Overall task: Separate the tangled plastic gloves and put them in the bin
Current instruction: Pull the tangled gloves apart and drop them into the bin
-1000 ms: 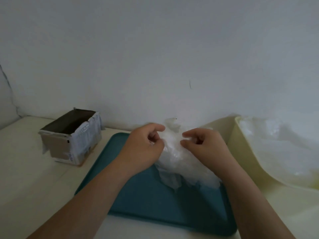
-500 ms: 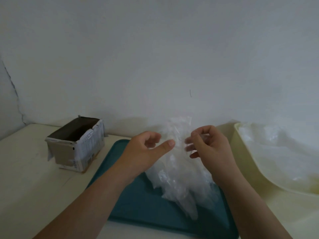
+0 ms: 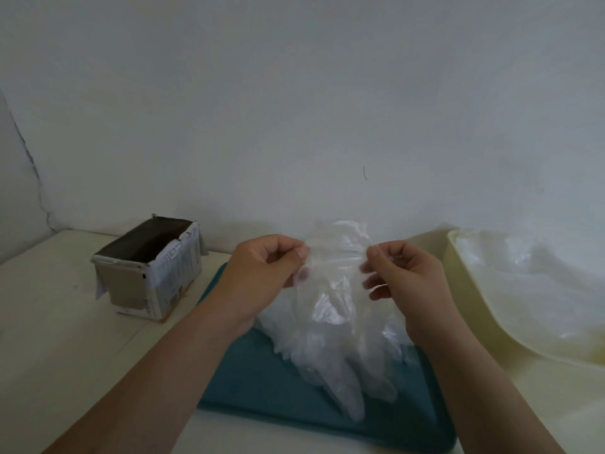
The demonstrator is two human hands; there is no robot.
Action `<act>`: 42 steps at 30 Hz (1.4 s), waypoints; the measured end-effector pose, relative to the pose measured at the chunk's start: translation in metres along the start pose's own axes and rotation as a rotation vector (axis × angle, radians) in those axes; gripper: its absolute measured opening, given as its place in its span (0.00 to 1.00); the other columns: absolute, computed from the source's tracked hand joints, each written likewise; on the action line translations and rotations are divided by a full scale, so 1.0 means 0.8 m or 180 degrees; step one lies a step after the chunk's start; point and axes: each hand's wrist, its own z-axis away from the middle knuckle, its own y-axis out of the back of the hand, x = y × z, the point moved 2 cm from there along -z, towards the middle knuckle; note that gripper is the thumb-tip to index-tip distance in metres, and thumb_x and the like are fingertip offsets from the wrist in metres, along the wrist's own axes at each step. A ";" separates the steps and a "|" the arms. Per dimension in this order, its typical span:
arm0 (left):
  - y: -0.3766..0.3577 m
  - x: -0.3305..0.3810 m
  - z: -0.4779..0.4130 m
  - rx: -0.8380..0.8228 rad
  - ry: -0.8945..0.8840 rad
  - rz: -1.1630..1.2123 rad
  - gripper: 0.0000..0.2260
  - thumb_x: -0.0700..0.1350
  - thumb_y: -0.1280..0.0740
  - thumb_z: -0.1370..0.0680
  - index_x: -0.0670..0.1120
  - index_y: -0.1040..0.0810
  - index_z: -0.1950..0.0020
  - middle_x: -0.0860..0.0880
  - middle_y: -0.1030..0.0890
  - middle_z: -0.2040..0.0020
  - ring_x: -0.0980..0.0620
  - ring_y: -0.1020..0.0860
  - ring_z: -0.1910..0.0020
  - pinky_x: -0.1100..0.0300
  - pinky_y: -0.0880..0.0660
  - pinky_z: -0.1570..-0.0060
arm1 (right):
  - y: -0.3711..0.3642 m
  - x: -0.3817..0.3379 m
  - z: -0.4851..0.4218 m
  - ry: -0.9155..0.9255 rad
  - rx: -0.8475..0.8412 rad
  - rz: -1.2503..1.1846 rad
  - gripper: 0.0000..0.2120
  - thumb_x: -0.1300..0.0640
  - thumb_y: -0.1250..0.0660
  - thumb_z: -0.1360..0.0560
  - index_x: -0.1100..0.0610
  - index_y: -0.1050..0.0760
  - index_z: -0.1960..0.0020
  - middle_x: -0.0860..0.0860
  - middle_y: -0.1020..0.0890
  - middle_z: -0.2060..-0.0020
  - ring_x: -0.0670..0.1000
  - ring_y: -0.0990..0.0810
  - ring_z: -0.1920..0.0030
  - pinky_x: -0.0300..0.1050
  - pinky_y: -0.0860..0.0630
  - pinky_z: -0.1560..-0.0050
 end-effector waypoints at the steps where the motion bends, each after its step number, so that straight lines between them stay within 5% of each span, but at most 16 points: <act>1: 0.002 0.000 -0.001 0.0072 0.0048 0.0046 0.04 0.42 0.28 0.19 0.47 0.12 0.49 0.46 0.12 0.57 0.52 0.15 0.58 0.61 0.19 0.57 | 0.003 0.004 -0.003 -0.0061 0.0093 -0.0017 0.04 0.60 0.30 0.20 0.62 0.20 0.50 0.59 0.14 0.59 0.55 0.17 0.65 0.47 0.20 0.65; 5: 0.005 -0.004 -0.006 0.0191 0.0157 0.0049 0.05 0.48 0.28 0.19 0.49 0.13 0.48 0.49 0.13 0.57 0.52 0.16 0.56 0.58 0.18 0.54 | 0.008 0.008 -0.008 -0.0217 0.0287 -0.0118 0.03 0.61 0.31 0.19 0.61 0.20 0.49 0.61 0.15 0.58 0.54 0.19 0.66 0.48 0.20 0.65; 9: -0.003 -0.017 -0.001 -0.0332 0.0383 -0.0300 0.28 0.68 0.22 0.32 0.51 0.16 0.41 0.50 0.14 0.48 0.55 0.16 0.46 0.54 0.19 0.48 | -0.001 0.000 0.000 -0.0212 -0.0090 -0.0573 0.06 0.63 0.30 0.20 0.66 0.21 0.48 0.60 0.16 0.60 0.57 0.19 0.65 0.49 0.19 0.65; 14: -0.011 -0.013 0.003 -0.0140 0.0336 0.0324 0.08 0.43 0.22 0.24 0.44 0.14 0.47 0.48 0.13 0.56 0.48 0.15 0.58 0.53 0.16 0.53 | -0.013 -0.004 0.007 -0.0131 -0.0262 -0.0592 0.05 0.64 0.25 0.24 0.63 0.21 0.53 0.59 0.16 0.62 0.57 0.18 0.64 0.50 0.20 0.64; 20: 0.012 0.001 -0.003 0.0006 0.0179 0.0417 0.04 0.43 0.27 0.20 0.42 0.15 0.50 0.47 0.19 0.64 0.52 0.20 0.64 0.59 0.20 0.61 | 0.005 0.011 -0.005 -0.0251 0.0434 -0.0393 0.06 0.63 0.25 0.23 0.59 0.23 0.54 0.56 0.16 0.62 0.57 0.18 0.62 0.47 0.22 0.64; 23: 0.016 0.008 -0.003 -0.0205 0.0288 0.0404 0.06 0.43 0.27 0.20 0.41 0.14 0.48 0.46 0.20 0.64 0.51 0.21 0.65 0.59 0.21 0.63 | 0.012 -0.007 -0.001 0.0391 0.0867 0.0738 0.07 0.54 0.27 0.22 0.53 0.22 0.45 0.48 0.17 0.53 0.52 0.17 0.52 0.39 0.22 0.56; 25: 0.013 0.014 0.000 -0.0423 0.0446 0.0540 0.06 0.42 0.27 0.20 0.40 0.14 0.48 0.45 0.18 0.61 0.50 0.20 0.64 0.57 0.20 0.65 | 0.011 -0.027 0.007 0.0720 0.0488 0.1083 0.17 0.44 0.27 0.23 0.48 0.23 0.37 0.42 0.18 0.44 0.44 0.19 0.45 0.39 0.21 0.47; 28: 0.001 0.024 0.009 -0.0831 0.0543 0.0743 0.07 0.41 0.29 0.20 0.39 0.16 0.46 0.43 0.14 0.53 0.46 0.15 0.58 0.55 0.19 0.67 | -0.001 -0.040 0.017 0.0434 -0.0875 0.0975 0.37 0.32 0.23 0.33 0.43 0.27 0.28 0.39 0.21 0.34 0.41 0.22 0.36 0.45 0.24 0.35; 30: -0.006 0.027 0.015 -0.1117 0.0451 0.0670 0.05 0.41 0.30 0.19 0.40 0.16 0.47 0.42 0.13 0.52 0.43 0.14 0.54 0.55 0.19 0.67 | -0.008 -0.037 0.019 0.0280 -0.1399 0.0731 0.30 0.40 0.20 0.31 0.49 0.21 0.33 0.44 0.16 0.39 0.46 0.17 0.39 0.53 0.23 0.33; 33: -0.012 0.021 0.021 -0.1335 0.0351 0.0384 0.06 0.42 0.30 0.18 0.41 0.15 0.46 0.40 0.13 0.48 0.41 0.15 0.54 0.54 0.19 0.65 | -0.010 -0.030 0.018 0.0262 -0.1415 0.0348 0.11 0.53 0.25 0.24 0.58 0.14 0.46 0.55 0.12 0.52 0.55 0.13 0.50 0.53 0.18 0.43; 37: -0.003 0.007 0.015 -0.1044 0.0380 -0.0084 0.08 0.44 0.28 0.19 0.39 0.16 0.46 0.40 0.14 0.58 0.47 0.19 0.68 0.58 0.23 0.71 | -0.001 -0.018 0.006 -0.0179 -0.0705 -0.0149 0.08 0.59 0.31 0.19 0.64 0.17 0.48 0.58 0.13 0.62 0.55 0.16 0.64 0.49 0.17 0.62; 42: 0.019 -0.006 -0.001 -0.0729 0.0228 -0.0865 0.06 0.47 0.26 0.19 0.45 0.14 0.50 0.46 0.19 0.67 0.53 0.28 0.76 0.60 0.29 0.76 | 0.009 -0.003 -0.007 -0.0539 0.0191 -0.0314 0.07 0.61 0.35 0.17 0.58 0.18 0.48 0.51 0.25 0.70 0.48 0.35 0.77 0.37 0.41 0.79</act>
